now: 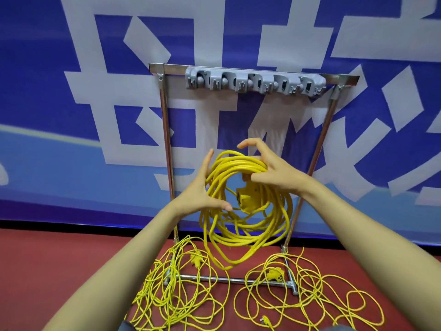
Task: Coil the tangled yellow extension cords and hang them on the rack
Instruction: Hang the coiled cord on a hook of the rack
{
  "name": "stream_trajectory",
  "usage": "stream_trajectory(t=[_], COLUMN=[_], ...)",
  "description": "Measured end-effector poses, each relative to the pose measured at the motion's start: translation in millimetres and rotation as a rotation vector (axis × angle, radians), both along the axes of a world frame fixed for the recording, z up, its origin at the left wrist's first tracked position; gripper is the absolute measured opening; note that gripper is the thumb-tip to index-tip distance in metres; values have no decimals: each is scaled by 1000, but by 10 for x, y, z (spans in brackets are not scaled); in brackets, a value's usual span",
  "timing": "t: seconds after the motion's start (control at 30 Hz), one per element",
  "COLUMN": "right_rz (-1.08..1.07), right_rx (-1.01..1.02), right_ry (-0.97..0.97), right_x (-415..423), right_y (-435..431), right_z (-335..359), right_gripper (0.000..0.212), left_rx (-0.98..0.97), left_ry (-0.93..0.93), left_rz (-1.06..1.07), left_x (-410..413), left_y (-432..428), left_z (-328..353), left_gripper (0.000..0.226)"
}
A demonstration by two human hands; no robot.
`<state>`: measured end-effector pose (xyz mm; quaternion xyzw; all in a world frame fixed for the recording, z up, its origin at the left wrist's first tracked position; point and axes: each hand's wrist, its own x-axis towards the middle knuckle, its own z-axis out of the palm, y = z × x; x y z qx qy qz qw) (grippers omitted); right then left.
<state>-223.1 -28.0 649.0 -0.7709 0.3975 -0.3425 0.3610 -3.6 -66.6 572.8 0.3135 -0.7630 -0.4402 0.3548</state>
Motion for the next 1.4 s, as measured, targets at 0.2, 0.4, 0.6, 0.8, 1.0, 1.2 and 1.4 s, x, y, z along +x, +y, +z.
stream_trajectory(t=[0.2, 0.4, 0.6, 0.8, 1.0, 1.2, 1.4], right_rz=[5, -62, -24, -145, -245, -312, -367], right_rx=[40, 111, 20, -210, -338, -319, -279], right_ry=[-218, -382, -258, -109, 66, 138, 217], right_x=[-39, -131, -206, 91, 429, 489, 396], right_y=[-46, -270, -664, -1263, -1928, -2281, -2363], right_z=[-24, 85, 310, 540, 839, 1202, 1219], right_gripper=[54, 58, 64, 52, 46, 31, 28], left_rx=[132, 306, 214, 10, -116, -176, -206], left_ry=[84, 157, 266, 368, 456, 357, 261], left_rz=[-144, -135, -49, 99, 244, 236, 203], left_x=[-106, 59, 349, 362, 428, 597, 561], left_y=[-44, -216, -673, -1162, -1701, -2151, -2426], left_z=[80, 249, 700, 995, 1271, 1652, 1713], left_gripper=[98, 69, 90, 61, 49, 48, 50])
